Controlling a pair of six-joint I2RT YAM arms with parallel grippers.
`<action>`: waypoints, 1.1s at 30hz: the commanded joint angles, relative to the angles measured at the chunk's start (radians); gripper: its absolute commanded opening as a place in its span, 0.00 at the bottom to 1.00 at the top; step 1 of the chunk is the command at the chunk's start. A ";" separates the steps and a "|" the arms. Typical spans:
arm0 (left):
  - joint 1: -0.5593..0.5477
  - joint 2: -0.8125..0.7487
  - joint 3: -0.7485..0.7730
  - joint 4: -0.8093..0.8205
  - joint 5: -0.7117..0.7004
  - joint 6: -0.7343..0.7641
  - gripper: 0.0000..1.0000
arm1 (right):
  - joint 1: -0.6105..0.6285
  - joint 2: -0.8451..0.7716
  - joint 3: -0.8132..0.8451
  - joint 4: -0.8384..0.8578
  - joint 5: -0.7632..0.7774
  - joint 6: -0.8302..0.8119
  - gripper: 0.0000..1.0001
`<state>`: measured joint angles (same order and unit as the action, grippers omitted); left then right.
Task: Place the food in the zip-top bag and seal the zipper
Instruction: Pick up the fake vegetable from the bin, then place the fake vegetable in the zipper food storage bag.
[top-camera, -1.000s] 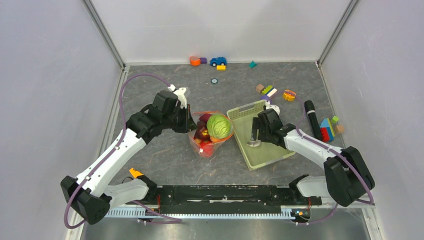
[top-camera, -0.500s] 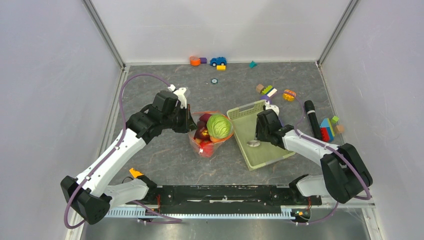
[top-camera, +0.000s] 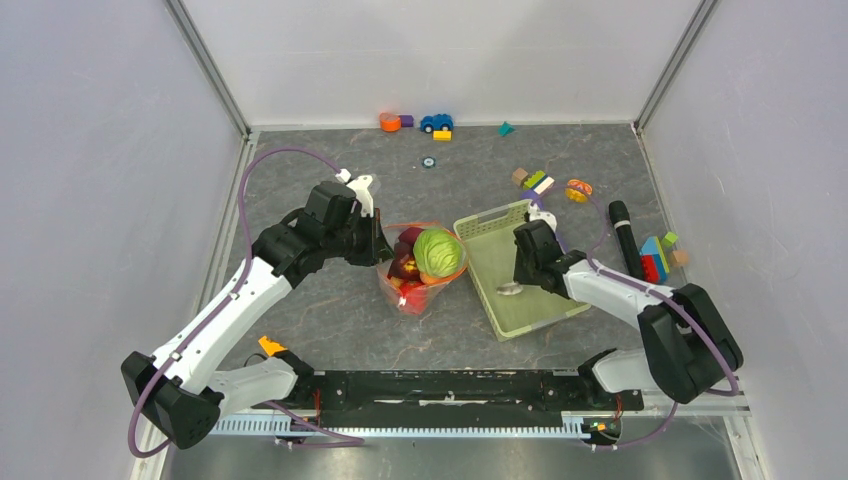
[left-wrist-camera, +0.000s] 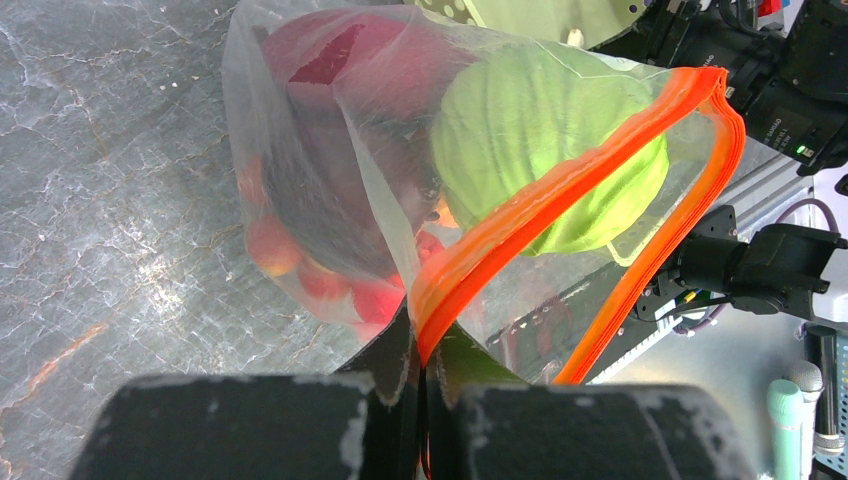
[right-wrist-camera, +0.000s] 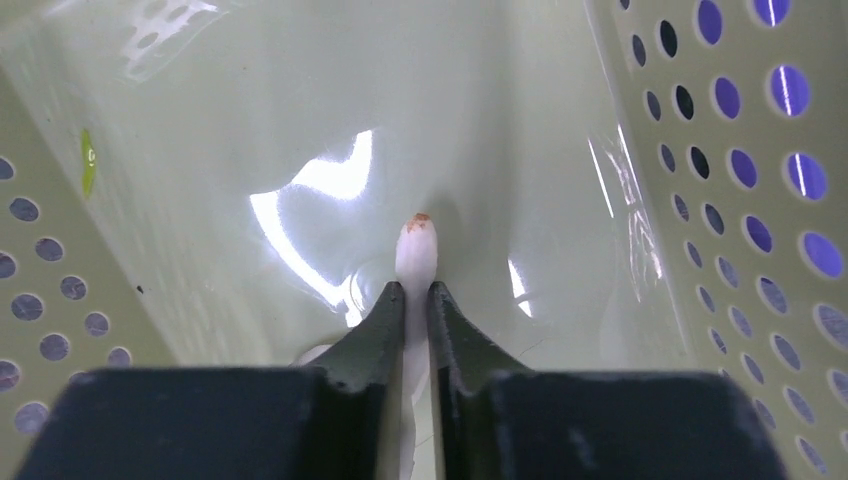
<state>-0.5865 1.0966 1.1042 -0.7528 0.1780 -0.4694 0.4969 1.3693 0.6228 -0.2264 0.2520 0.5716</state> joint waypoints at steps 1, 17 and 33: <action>-0.001 -0.020 0.005 0.039 0.012 0.044 0.03 | -0.003 -0.073 0.011 0.030 0.020 -0.029 0.06; -0.001 -0.020 0.005 0.040 0.010 0.044 0.03 | -0.001 -0.411 0.195 0.195 -0.165 -0.329 0.00; -0.002 -0.019 0.005 0.040 0.000 0.043 0.03 | 0.367 -0.276 0.377 0.389 -0.401 -0.605 0.00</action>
<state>-0.5865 1.0966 1.1042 -0.7528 0.1772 -0.4694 0.7853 1.0325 0.9459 0.0990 -0.1097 0.0978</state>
